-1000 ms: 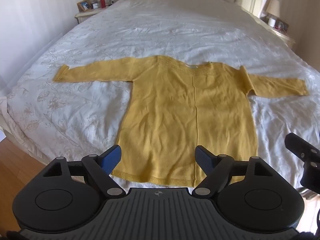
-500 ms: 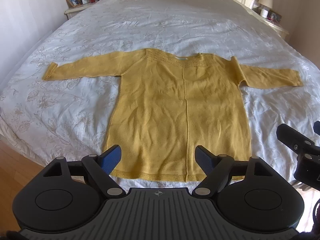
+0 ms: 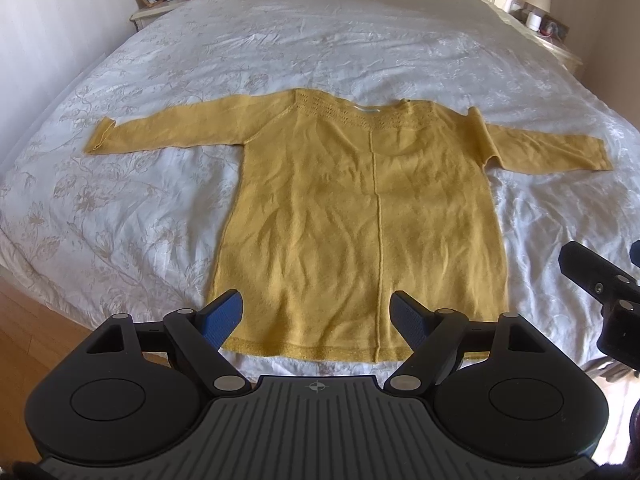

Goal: Fold small clothes
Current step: 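Move both tools over the yellow sweater toward its sleeves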

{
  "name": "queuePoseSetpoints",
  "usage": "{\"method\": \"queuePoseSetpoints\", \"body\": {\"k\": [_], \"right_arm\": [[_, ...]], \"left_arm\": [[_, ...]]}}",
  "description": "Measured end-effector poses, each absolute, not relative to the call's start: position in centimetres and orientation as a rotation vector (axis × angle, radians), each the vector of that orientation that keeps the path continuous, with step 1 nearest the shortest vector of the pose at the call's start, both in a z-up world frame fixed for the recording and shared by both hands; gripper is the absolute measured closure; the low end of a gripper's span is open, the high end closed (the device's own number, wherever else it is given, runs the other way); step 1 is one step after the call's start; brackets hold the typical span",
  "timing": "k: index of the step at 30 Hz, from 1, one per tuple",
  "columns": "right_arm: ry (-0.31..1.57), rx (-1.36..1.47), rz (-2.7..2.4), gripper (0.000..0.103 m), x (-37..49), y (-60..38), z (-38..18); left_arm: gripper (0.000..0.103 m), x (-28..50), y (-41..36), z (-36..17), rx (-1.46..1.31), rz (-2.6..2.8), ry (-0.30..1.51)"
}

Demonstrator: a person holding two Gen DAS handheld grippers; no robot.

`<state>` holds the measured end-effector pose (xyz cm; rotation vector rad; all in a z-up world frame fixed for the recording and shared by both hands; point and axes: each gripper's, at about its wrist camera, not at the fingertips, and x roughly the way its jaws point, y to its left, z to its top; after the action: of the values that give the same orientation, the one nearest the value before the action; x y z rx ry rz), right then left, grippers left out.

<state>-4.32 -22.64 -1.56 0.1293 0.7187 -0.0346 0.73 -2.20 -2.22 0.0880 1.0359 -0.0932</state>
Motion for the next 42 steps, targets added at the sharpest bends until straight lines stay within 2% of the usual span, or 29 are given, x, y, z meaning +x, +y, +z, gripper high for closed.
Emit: {"method": "queuePoseSetpoints", "body": {"k": [42], "right_arm": [[0.766,0.181,-0.015,0.001,-3.6,-22.6,-2.4]], "left_arm": [[0.023,1.2,-1.3,-3.3,0.082,-0.067,1.074]]}}
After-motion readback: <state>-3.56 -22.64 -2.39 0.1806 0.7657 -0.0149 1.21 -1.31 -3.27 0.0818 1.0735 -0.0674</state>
